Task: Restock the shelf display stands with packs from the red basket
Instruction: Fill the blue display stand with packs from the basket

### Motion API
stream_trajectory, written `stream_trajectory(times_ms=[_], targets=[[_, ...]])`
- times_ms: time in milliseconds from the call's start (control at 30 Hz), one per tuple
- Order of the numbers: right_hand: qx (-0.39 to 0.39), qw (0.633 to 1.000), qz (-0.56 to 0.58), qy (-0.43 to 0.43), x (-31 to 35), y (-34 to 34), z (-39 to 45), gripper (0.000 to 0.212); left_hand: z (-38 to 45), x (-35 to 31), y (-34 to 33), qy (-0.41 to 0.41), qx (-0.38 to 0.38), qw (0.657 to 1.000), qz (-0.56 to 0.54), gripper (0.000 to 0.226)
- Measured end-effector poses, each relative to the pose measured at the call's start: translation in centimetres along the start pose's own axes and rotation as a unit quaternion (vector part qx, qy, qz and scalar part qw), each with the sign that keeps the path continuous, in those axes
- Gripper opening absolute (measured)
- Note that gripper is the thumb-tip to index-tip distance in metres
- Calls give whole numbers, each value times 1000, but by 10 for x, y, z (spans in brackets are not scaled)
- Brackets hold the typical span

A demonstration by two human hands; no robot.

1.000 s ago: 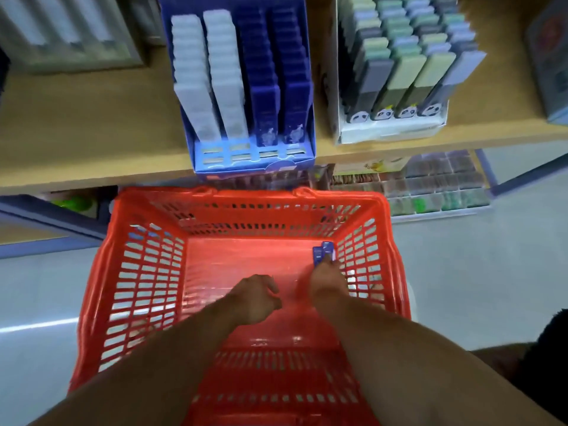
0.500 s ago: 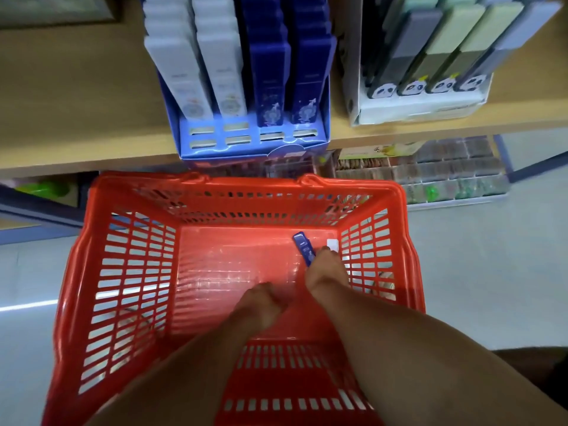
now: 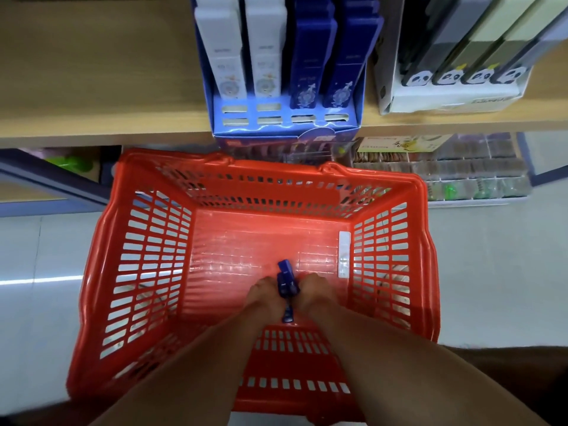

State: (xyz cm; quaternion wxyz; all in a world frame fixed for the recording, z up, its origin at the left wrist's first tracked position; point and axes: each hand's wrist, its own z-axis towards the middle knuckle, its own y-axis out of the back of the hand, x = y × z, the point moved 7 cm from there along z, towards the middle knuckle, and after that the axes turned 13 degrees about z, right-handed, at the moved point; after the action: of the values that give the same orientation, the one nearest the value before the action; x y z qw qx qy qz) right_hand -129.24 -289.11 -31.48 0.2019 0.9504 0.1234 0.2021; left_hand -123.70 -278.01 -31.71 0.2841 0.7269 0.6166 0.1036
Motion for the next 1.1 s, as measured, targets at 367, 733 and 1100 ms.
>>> stream_trajectory(times_ms=[367,733,1100], targets=[[-61,998,-30,-6,-35,27,-10,22,13,-7,-22,60,-90,994,19,51],[-28,981,-37,188,51,53,-49,40,-31,27,62,22,-93,995,-22,20],[-51,911,-252,323,161,181,-187,17,-150,-15,222,-94,-186,977,48,33]])
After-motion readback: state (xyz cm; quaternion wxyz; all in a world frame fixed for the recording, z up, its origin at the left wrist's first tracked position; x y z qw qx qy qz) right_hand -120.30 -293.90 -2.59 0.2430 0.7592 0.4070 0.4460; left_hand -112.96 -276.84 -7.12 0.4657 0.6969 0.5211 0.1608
